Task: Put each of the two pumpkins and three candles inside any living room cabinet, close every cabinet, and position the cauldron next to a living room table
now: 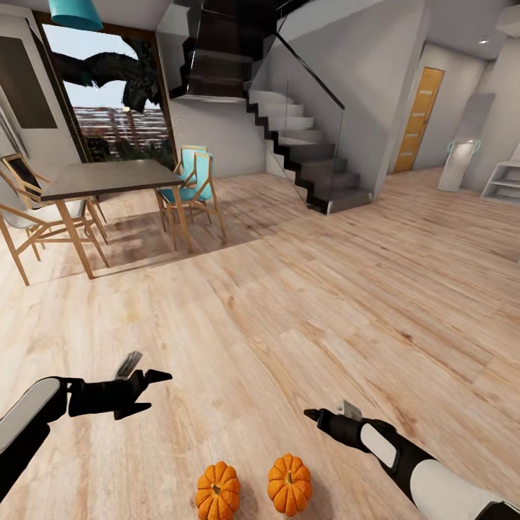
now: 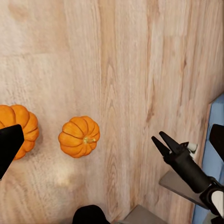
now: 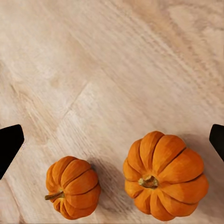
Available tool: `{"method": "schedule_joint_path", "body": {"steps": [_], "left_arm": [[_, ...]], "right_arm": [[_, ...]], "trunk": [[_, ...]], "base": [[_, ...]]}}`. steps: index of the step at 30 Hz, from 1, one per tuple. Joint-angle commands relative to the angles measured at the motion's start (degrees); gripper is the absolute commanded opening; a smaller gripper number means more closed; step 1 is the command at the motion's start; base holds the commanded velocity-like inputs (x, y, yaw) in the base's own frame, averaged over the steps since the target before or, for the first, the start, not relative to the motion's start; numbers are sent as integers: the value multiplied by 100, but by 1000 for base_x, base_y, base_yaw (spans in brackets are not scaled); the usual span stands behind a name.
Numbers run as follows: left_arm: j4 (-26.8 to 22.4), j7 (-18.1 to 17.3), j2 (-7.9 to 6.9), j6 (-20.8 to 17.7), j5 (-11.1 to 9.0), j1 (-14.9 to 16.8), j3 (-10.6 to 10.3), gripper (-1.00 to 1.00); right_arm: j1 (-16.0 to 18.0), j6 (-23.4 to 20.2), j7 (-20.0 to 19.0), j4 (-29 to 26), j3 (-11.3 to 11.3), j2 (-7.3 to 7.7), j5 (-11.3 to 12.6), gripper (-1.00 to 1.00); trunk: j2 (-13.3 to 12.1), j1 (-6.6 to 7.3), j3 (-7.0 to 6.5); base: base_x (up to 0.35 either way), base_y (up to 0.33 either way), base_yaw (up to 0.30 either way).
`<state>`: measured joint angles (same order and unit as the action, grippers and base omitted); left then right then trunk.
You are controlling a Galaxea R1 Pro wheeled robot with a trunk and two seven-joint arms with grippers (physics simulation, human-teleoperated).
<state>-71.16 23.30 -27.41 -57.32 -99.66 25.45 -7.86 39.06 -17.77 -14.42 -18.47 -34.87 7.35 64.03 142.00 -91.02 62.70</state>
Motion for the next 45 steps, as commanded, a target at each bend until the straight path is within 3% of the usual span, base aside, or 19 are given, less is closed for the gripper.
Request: {"method": "schedule_joint_path", "body": {"steps": [1,6,9,16,20,21,23,37,45], "left_arm": [[-5,54,-13,2,-94,4,-10,100],[-11,52,-30,2,-258,4,-5,100],[-15,52,-34,2,-350,4,-5,100],[-18,47,-72,2,-558,4,-5,100],[-20,44,-144,2,-674,4,-5,100],[-20,44,-158,2,-723,4,-5,100],[-20,43,-183,2,-774,4,-5,100],[-36,35,-247,0,-854,3,-5,100],[-41,34,-257,-6,-1032,-3,-5,100]], "right_arm": [[4,-15,-8,-36,-21,1,24,100],[5,-22,-5,-138,-20,-9,22,100],[5,-24,0,-139,-20,-12,19,100],[5,-77,100,-139,-30,-26,-23,100],[10,-197,229,-143,-36,-30,-36,100],[15,-255,463,-145,-36,-31,-41,100],[26,-284,567,-146,-37,-31,-48,100],[41,-332,694,-148,-53,-49,-72,100],[65,-332,681,-148,-88,-49,-83,100]], "trunk": [[2,1,5],[2,1,5],[123,-65,59],[133,-83,214],[138,-94,303],[140,-96,325],[142,-101,369],[161,-137,679],[172,-158,856]], "base": [[0,0,0],[0,0,0],[0,0,0],[0,0,0],[0,0,0],[0,0,0],[0,0,0],[0,0,0],[0,0,0]]}}
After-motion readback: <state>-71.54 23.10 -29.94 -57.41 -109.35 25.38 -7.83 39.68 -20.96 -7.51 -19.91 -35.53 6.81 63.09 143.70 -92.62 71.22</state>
